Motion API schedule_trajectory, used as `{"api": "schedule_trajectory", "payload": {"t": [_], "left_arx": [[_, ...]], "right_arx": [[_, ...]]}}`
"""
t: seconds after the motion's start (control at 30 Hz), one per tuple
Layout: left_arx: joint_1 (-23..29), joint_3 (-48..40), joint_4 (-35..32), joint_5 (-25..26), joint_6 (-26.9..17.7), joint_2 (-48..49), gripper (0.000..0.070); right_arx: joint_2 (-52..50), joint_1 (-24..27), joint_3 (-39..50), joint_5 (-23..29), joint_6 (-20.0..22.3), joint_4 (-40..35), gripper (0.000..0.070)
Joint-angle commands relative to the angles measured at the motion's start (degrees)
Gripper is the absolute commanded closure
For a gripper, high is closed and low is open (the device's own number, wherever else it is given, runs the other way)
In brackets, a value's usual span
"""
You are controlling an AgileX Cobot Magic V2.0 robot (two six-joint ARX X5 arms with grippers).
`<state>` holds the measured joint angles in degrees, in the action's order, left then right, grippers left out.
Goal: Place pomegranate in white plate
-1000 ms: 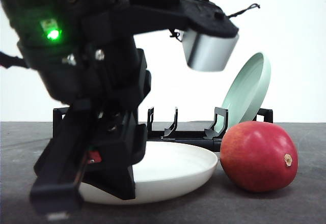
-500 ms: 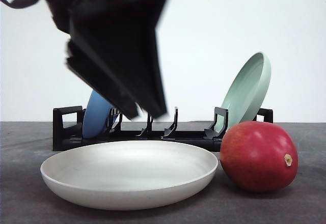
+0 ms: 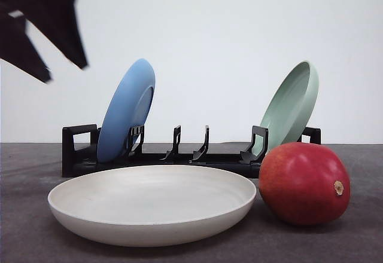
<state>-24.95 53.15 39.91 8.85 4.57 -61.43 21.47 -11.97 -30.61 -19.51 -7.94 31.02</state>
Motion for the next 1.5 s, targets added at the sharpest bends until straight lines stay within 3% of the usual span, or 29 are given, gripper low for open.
{"api": "schedule_trajectory", "payload": {"t": [0.0, 0.13, 0.4, 0.63, 0.87, 1.17, 1.23, 1.33, 1.47], "left_arx": [[0.82, -0.84, -2.24, -0.03, 0.86, 1.83, 0.0307], [2.59, -6.15, -9.72, -1.16, 0.9, 9.21, 0.0307], [2.95, -16.04, -15.36, -11.58, 1.01, 20.69, 0.0303], [2.98, -18.69, -14.26, -13.13, 1.99, 24.47, 0.0304], [2.98, -18.69, -14.18, -13.13, 2.41, 24.4, 0.0305], [2.98, -18.69, -14.16, -13.15, 2.41, 24.4, 0.0305], [2.98, -18.69, -14.17, -13.14, 2.41, 24.4, 0.0305], [2.98, -18.69, -14.15, -13.15, 2.41, 24.4, 0.0305], [2.98, -18.69, -14.13, -13.15, 2.43, 24.4, 0.0305]], "right_arx": [[0.11, -0.24, -0.92, -0.04, -0.63, -0.39, 0.0359], [0.11, -0.24, -0.92, -0.29, -0.63, 0.44, 0.0359], [0.15, -0.26, -0.92, -5.4, -0.83, 2.67, 0.035], [5.11, -1.35, -1.73, -10.01, -12.18, 5.58, 0.035], [15.46, -7.36, -5.86, -3.28, -12.66, 9.29, 0.035], [31.52, -19.88, -14.12, 9.61, -11.12, 10.21, 0.0349], [34.84, -22.38, -15.77, 11.91, -10.66, 10.19, 0.0319], [39.29, -25.31, -17.24, 14.19, -9.96, 9.4, 0.0188], [43.91, -26.87, -17.35, 15.12, -9.43, 7.67, 0.0149]]}}
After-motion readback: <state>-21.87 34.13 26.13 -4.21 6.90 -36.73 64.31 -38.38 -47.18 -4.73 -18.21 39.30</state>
